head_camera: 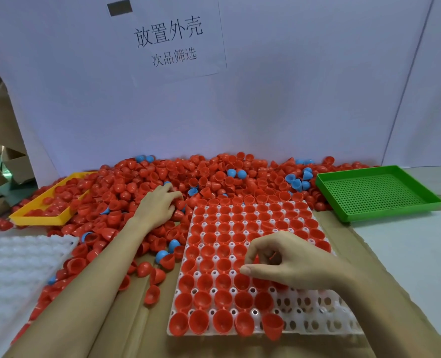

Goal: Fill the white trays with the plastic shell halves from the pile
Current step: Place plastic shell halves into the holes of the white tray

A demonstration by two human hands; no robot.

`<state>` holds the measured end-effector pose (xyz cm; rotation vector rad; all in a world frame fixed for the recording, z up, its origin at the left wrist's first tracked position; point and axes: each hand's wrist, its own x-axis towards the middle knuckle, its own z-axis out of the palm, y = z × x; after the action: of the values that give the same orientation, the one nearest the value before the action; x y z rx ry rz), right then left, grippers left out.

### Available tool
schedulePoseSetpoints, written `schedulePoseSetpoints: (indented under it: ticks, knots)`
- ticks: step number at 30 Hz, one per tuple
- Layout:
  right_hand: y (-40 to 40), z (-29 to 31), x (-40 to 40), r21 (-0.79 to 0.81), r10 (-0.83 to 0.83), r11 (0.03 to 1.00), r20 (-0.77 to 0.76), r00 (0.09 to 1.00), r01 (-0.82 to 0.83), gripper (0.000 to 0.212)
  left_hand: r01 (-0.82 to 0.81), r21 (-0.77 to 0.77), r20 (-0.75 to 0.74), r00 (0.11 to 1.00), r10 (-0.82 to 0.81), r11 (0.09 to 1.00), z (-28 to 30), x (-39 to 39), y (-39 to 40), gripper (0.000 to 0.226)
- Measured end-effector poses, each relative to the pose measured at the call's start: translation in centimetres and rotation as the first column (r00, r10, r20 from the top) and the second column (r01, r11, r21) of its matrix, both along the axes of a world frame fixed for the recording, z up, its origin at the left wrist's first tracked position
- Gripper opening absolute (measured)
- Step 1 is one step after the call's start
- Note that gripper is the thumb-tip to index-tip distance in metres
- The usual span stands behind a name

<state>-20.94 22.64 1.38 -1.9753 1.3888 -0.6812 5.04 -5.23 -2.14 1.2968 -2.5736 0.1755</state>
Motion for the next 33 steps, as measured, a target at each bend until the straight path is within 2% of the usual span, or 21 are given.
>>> schedulePoseSetpoints:
  ticks: [5, 9, 13, 17, 19, 21, 23, 24, 28, 33]
  knots:
    - [-0.1, -0.3, -0.2, -0.020, -0.019, 1.000, -0.006, 1.000, 0.019, 0.029, -0.026, -0.120, -0.078, 0.997, 0.017, 0.992, -0.1, -0.3, 0.7, 0.024]
    - [-0.2, -0.3, -0.3, -0.032, -0.015, 0.999, 0.002, 1.000, 0.015, 0.029, -0.018, -0.161, -0.344, 0.938, -0.039, 0.987, 0.8, 0.4, 1.3, 0.015]
    - [-0.3, -0.5, -0.2, -0.064, -0.022, 0.998, 0.010, 1.000, 0.023, 0.030, 0.049, -0.115, -0.654, 0.748, -0.113, 0.992, 2.8, -0.2, 4.2, 0.023]
    - [-0.6, -0.7, 0.0, -0.142, -0.098, 0.984, 0.072, 0.993, 0.108, 0.020, 0.297, 0.119, -0.853, 0.520, -0.055, 0.947, 3.4, -2.2, 10.2, 0.028]
    - [-0.8, -0.8, 0.3, -0.179, -0.169, 0.963, 0.180, 0.969, 0.201, 0.021, 0.438, 0.194, -0.885, 0.464, -0.036, 0.878, 2.9, -3.2, 13.3, 0.030]
    - [-1.0, -0.9, 0.7, -0.211, -0.222, 0.933, 0.296, 0.929, 0.290, 0.045, 0.541, 0.219, -0.905, 0.424, -0.038, 0.812, 2.5, -3.9, 15.9, 0.034]
    - [-1.1, -0.8, 0.9, -0.254, -0.251, 0.905, 0.331, 0.910, 0.341, 0.062, 0.599, 0.222, -0.919, 0.391, -0.040, 0.770, 1.9, -4.4, 17.5, 0.032]
    - [-1.0, -0.8, 0.9, -0.267, -0.253, 0.899, 0.331, 0.909, 0.347, 0.062, 0.619, 0.222, -0.923, 0.382, -0.041, 0.753, 1.6, -4.6, 17.9, 0.030]
    - [-1.1, -0.7, 1.1, -0.269, -0.247, 0.902, 0.319, 0.915, 0.337, 0.031, 0.624, 0.243, -0.913, 0.406, -0.043, 0.743, 0.9, -4.3, 18.5, 0.030]
    - [-0.9, -0.8, 1.6, -0.241, -0.203, 0.924, 0.353, 0.914, 0.298, 0.026, 0.587, 0.224, -0.891, 0.447, -0.080, 0.778, 0.9, -3.2, 18.5, 0.049]
